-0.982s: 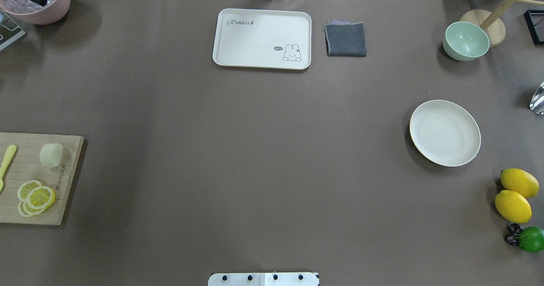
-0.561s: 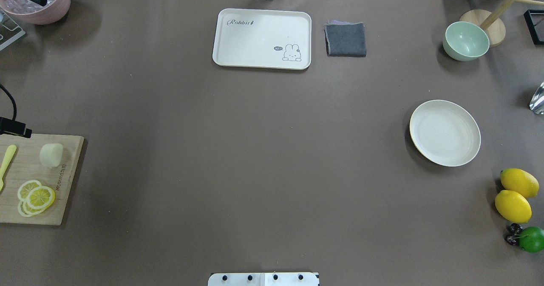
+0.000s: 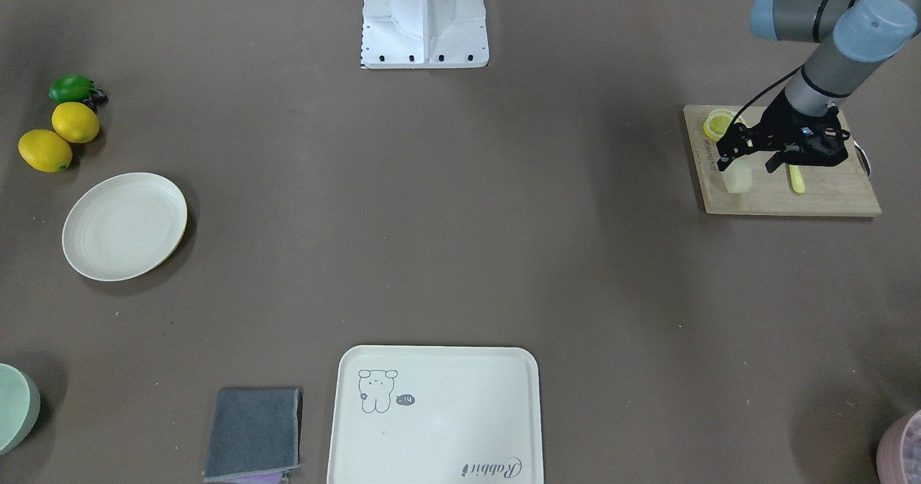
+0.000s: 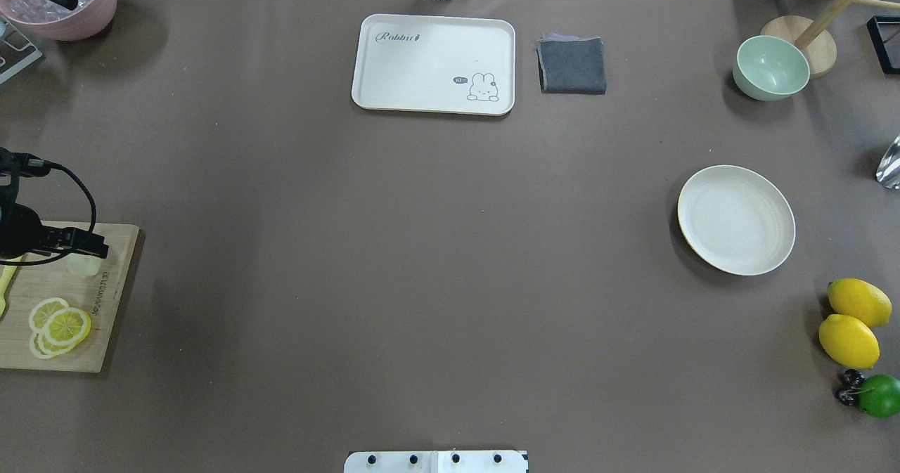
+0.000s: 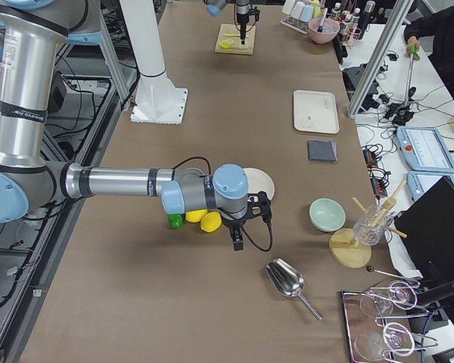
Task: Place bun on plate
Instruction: 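Reach the left gripper to the pale bun on the cutting board and grasp it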
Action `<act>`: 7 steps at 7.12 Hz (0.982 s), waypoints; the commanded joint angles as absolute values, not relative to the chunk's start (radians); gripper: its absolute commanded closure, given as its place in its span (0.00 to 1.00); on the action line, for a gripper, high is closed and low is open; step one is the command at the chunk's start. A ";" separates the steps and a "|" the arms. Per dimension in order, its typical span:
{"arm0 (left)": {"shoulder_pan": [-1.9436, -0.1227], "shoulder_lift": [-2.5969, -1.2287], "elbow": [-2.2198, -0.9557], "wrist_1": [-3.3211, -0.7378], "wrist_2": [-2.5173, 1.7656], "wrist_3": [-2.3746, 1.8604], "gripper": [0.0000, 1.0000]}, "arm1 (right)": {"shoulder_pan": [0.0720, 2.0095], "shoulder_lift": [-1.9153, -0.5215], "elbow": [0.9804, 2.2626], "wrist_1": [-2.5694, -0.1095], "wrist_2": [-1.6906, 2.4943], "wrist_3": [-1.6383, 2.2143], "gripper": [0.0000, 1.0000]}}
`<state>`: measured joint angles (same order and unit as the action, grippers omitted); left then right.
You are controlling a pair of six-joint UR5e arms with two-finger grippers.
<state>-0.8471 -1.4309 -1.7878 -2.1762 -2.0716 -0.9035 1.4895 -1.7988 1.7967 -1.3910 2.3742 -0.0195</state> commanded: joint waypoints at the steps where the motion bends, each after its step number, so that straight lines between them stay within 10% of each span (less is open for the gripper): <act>1: -0.801 -1.442 -1.775 -2.178 -2.056 -0.934 0.13 | 1.485 -1.798 1.784 -1.390 2.373 -0.020 0.00; 7: -0.811 -1.440 -1.755 -2.174 -2.057 -0.873 0.60 | 1.482 -1.798 1.784 -1.390 2.376 -0.020 0.00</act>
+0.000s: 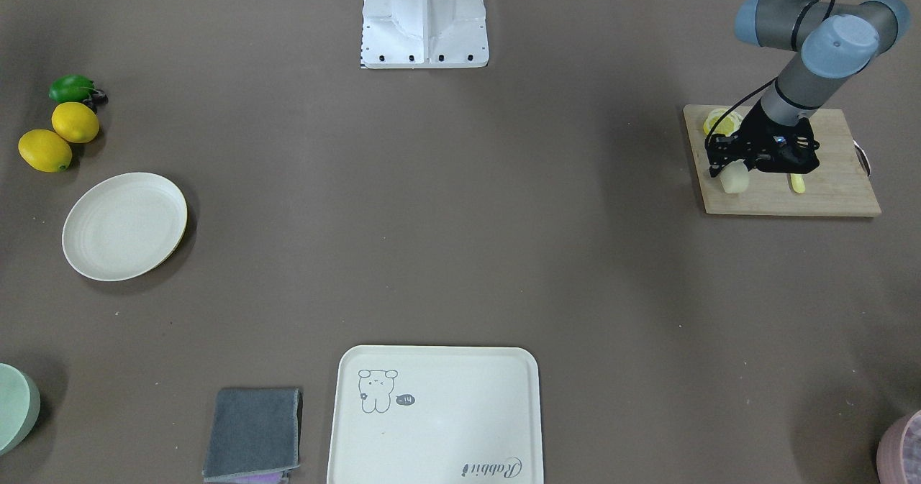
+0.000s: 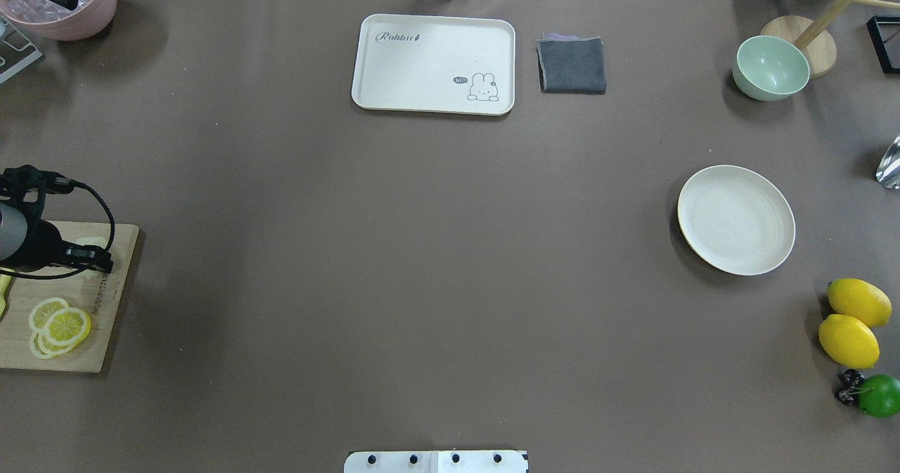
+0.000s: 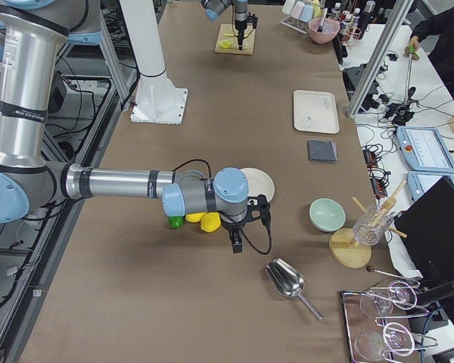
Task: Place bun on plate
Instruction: 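Reach the left gripper to the pale bun on the cutting board and grasp it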
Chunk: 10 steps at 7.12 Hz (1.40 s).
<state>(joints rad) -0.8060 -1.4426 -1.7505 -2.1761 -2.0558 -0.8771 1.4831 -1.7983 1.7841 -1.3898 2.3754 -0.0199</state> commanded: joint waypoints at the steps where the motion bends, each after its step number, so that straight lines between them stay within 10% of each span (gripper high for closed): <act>1: -0.816 -1.439 -1.756 -2.174 -2.057 -0.871 0.68 | 1.480 -1.799 1.787 -1.388 2.376 -0.020 0.00; 10: -0.827 -1.459 -1.863 -2.120 -2.068 -0.891 0.80 | 1.340 -1.731 1.789 -1.336 2.381 0.229 0.00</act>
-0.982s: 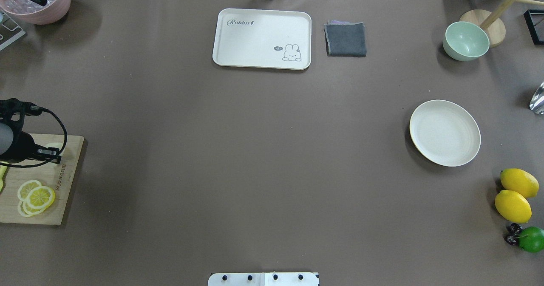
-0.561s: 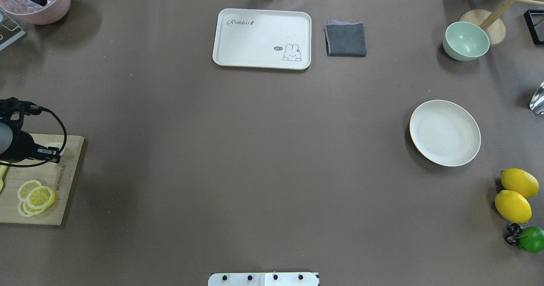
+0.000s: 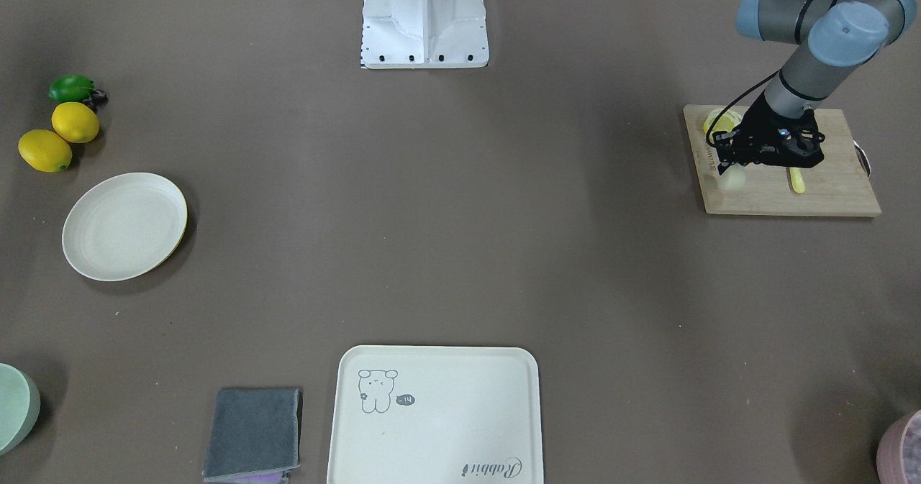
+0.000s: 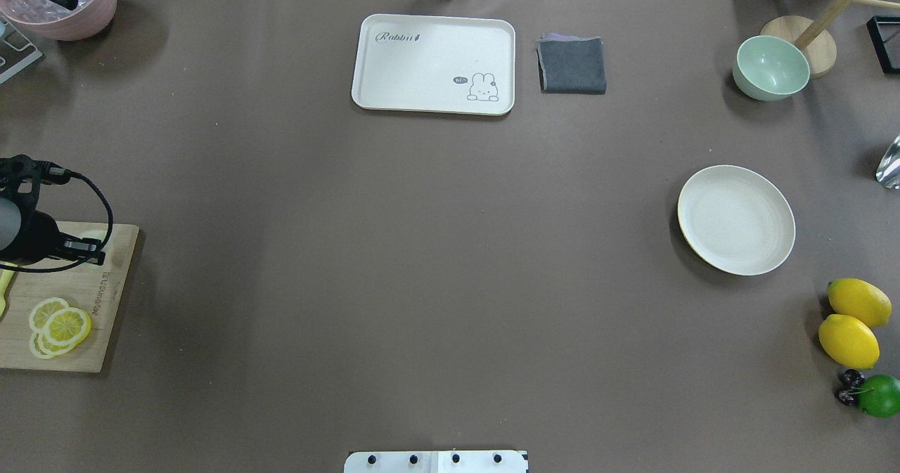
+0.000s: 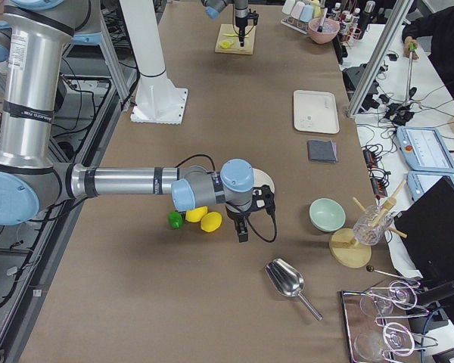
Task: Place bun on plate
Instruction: 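Reach the left gripper to the pale bun on the cutting board and grasp it, then lift the bun with the left gripper while the right gripper reaches the white plate rim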
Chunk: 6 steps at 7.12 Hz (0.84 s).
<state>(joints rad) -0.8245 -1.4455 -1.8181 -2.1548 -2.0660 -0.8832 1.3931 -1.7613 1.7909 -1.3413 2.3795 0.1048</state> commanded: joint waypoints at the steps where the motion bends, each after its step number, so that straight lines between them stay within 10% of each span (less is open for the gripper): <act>1: -0.825 -1.460 -1.911 -2.082 -2.068 -0.911 0.80 | 1.278 -1.715 1.772 -1.303 2.378 0.312 0.00; 6: -0.770 -1.699 -1.944 -1.962 -2.066 -1.179 0.80 | 1.135 -1.494 1.550 -1.253 2.373 0.442 0.10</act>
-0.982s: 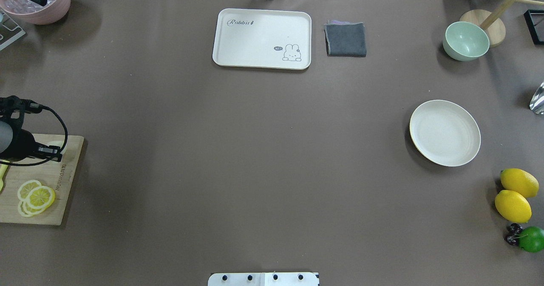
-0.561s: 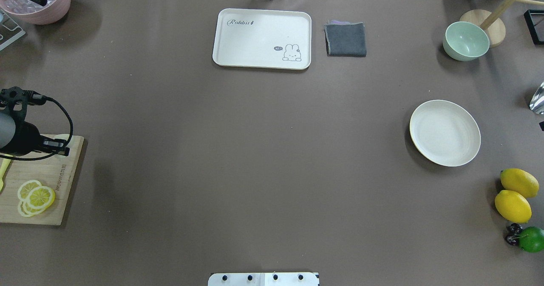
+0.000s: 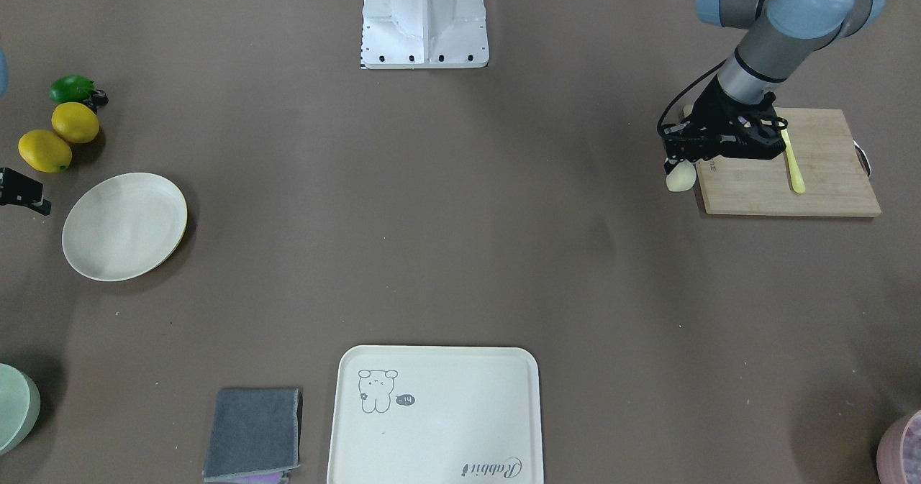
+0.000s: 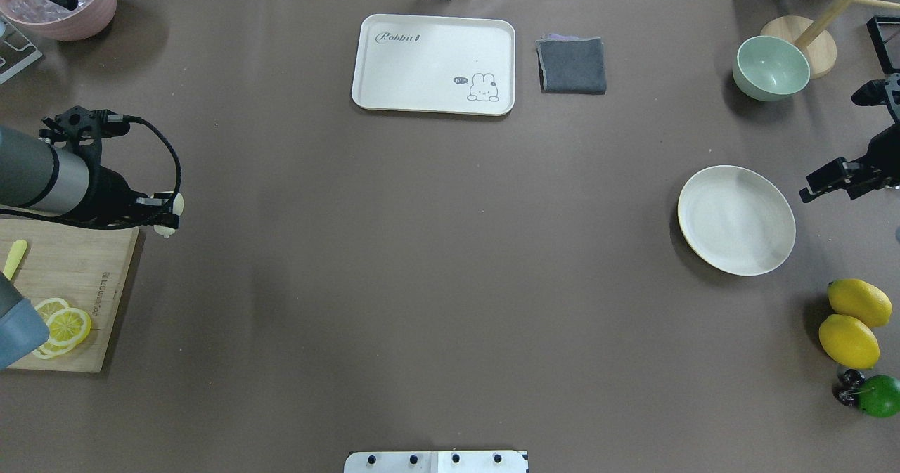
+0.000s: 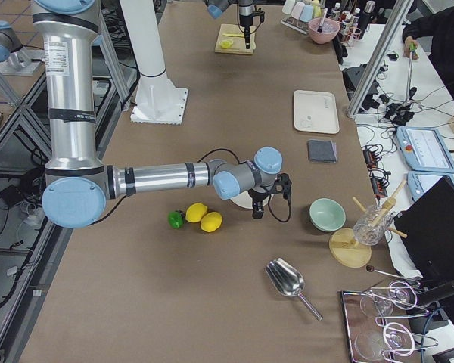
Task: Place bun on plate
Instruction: 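Lift the bun with the left gripper while the right gripper reaches the white plate rim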
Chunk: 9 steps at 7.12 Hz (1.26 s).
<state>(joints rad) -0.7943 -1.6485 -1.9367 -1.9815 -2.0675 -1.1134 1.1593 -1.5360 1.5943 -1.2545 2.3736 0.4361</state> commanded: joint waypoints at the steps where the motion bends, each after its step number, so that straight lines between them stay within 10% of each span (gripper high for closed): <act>1: -0.756 -1.742 -1.947 -1.918 -2.066 -1.204 0.80 | 1.114 -1.461 1.507 -1.252 2.372 0.442 0.14; 4: -0.703 -1.890 -1.970 -1.732 -2.057 -1.288 0.79 | 1.078 -1.451 1.419 -1.170 2.376 0.443 0.25; 6: -0.666 -1.962 -1.973 -1.666 -2.025 -1.357 0.78 | 1.078 -1.459 1.420 -1.146 2.381 0.455 1.00; 9: -0.606 -2.057 -1.983 -1.551 -1.976 -1.419 0.78 | 1.080 -1.450 1.449 -1.143 2.442 0.497 1.00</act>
<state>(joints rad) -0.6336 -2.0289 -1.9803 -1.5737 -1.9973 -1.3815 1.0792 -1.4550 1.4343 -1.1440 2.4236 0.4699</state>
